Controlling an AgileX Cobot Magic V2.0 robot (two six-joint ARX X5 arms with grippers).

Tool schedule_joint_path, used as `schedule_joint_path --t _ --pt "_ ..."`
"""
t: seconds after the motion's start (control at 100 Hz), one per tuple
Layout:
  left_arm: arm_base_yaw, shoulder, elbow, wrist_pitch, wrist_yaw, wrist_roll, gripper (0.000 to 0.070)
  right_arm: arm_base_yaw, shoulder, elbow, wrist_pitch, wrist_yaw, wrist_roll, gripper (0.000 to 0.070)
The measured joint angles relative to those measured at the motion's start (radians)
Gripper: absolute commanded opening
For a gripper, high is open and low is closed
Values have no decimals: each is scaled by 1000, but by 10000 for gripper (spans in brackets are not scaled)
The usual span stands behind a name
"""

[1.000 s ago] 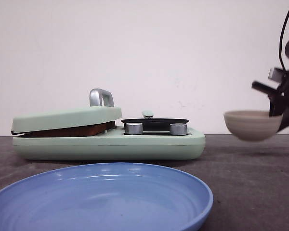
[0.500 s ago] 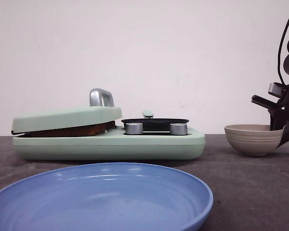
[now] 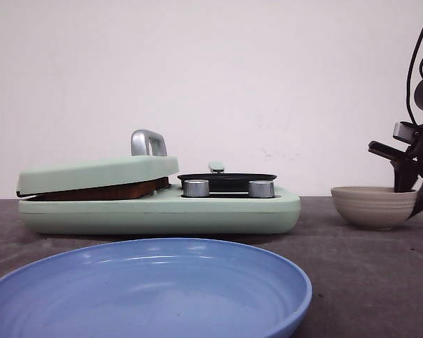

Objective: Make breakfast with bread and shrimp
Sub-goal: 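Set the bowl on the table and open the right gripper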

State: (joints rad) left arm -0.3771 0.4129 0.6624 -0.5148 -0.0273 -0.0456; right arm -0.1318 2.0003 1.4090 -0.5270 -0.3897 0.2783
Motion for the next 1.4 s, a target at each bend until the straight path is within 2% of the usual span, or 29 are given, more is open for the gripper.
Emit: schedule_joint_path --t 0.07,0.24,0.38,0.97,1.03,1.21,1.401 --pt "0 0 0 0 0 -2 25 0 0 0 0 0 0 429" --pt "0 0 0 0 0 -7 26 -7 0 0 -6 -1 -1 432" --pt "0 0 0 0 0 -9 26 -22 -9 0 -7 -2 -5 483" --pt "0 0 0 0 0 -10 27 -79 -351 0 -13 -4 -48 477" --pt "0 0 0 0 0 -10 26 -75 -399 0 -12 -10 -50 413" --pt "0 0 0 1 0 -10 17 -47 -522 0 -53 -28 -74 10" --pt "0 0 0 8 0 -24 11 32 -680 0 -49 -55 -121 0"
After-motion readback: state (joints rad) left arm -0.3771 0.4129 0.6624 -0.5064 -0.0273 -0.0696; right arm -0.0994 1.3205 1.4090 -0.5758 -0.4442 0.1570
